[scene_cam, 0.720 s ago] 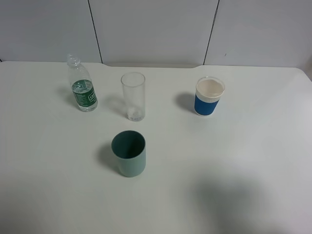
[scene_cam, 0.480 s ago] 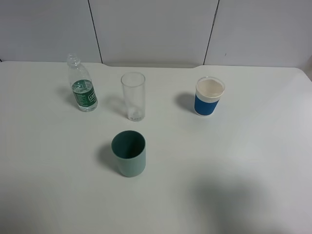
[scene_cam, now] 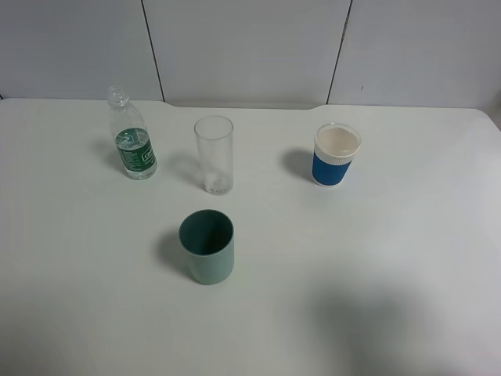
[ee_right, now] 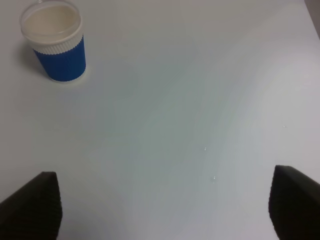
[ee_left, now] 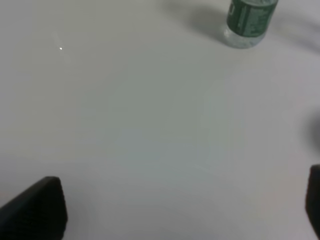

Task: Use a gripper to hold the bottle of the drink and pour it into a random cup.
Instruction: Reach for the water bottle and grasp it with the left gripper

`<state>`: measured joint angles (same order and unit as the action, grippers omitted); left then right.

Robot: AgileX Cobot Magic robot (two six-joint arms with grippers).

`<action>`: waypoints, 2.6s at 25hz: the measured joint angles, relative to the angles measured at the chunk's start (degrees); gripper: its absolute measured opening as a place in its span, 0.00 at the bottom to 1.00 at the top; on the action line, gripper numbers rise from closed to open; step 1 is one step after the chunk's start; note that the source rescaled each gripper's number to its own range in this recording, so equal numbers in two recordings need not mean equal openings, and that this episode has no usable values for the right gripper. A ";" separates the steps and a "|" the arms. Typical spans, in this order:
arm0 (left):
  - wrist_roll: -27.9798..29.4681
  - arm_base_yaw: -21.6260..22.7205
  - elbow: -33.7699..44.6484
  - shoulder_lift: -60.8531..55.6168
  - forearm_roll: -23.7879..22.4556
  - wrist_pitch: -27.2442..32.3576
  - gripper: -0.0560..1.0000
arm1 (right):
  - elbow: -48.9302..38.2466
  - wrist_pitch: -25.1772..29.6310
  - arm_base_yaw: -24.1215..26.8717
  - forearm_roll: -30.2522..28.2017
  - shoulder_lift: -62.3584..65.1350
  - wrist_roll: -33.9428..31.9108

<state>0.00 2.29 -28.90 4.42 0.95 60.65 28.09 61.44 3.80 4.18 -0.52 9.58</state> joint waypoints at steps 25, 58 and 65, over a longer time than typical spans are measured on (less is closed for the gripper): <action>0.00 0.00 0.00 0.00 0.00 0.00 1.00 | 0.00 0.00 0.00 0.00 0.00 0.00; 0.00 0.00 -1.61 0.96 0.00 -1.11 1.00 | 0.00 0.00 0.00 0.00 0.00 0.00; -3.50 0.00 -4.27 11.07 -1.42 -4.22 1.00 | 0.00 0.00 0.00 0.00 0.00 0.00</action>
<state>-3.50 2.29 -33.16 15.49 -0.47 56.44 28.09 61.44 3.80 4.18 -0.52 9.58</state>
